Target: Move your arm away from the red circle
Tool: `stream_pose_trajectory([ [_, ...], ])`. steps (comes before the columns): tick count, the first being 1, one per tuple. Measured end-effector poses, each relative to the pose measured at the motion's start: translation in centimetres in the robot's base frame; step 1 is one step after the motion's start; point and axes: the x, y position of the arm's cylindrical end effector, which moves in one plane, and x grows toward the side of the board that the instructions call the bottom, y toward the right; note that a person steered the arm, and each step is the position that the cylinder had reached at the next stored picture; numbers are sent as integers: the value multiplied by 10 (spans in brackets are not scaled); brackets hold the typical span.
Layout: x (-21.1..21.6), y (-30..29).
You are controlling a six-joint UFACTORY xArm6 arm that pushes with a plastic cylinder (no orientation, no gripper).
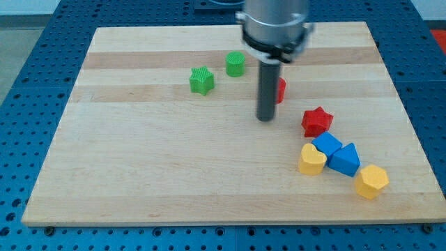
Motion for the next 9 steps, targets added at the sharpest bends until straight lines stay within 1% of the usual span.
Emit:
stream_pose_trajectory([
  [1, 8, 27],
  [2, -12, 37],
  [3, -67, 45],
  [4, -92, 88],
  [5, -47, 177],
  [6, 3, 232],
  [7, 9, 234],
  [8, 9, 221],
  [9, -1, 176],
])
